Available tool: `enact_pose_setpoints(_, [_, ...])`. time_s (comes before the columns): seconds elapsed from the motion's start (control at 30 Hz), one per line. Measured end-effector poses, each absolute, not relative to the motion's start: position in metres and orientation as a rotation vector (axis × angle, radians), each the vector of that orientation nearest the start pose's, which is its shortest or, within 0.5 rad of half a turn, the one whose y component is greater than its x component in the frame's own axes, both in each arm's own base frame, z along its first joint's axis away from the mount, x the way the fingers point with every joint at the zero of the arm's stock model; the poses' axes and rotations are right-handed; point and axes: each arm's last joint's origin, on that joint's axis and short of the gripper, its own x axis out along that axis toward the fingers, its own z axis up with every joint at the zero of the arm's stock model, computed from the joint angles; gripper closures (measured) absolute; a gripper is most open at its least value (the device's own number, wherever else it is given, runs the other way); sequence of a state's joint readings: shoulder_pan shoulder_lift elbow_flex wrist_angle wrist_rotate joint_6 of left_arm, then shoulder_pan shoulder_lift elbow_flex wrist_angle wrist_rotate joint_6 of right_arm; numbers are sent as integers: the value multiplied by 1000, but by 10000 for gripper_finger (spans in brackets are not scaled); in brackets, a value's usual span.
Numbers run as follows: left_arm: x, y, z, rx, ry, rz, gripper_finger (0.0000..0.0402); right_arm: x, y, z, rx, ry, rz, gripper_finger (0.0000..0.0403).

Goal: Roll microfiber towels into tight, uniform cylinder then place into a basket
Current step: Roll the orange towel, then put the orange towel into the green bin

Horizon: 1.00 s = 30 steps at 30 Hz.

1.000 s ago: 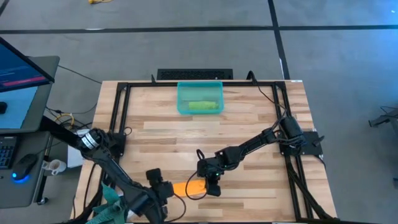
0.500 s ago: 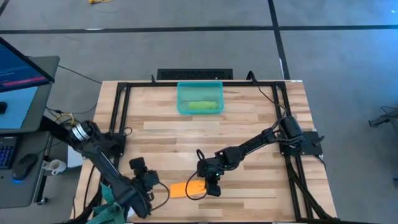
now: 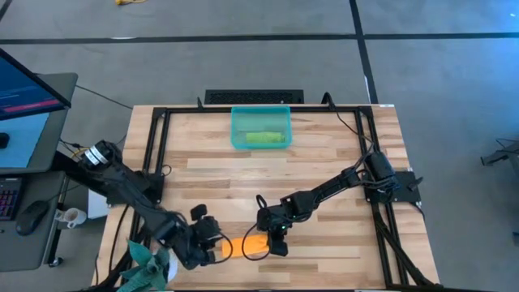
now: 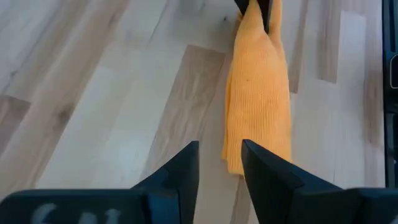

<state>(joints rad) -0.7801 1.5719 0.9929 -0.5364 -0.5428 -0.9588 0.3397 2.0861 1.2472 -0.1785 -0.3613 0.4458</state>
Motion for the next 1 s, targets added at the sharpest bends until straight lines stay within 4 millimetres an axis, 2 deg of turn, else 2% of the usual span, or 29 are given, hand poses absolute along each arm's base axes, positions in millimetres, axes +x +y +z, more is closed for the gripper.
enact_pose_setpoints(0.13, [231,-196,202,-258,871,185,268,382,146,110,400,1161,397,372])
enact_pose_setpoints(0.3, [241,-190,202,-330,885,177,222,382,146,110,400,1161,397,373])
enact_pose_setpoints(0.47, [248,-189,196,-389,841,77,187,382,146,110,400,1161,397,378])
enact_pose_setpoints(0.57, [247,-188,187,-393,805,42,180,382,146,110,400,1161,397,370])
enact_pose_setpoints(0.83, [236,-177,162,-440,810,101,180,382,146,110,400,1161,397,378])
enact_pose_setpoints(1.0, [235,-175,151,-478,783,83,180,382,145,110,400,1161,397,369])
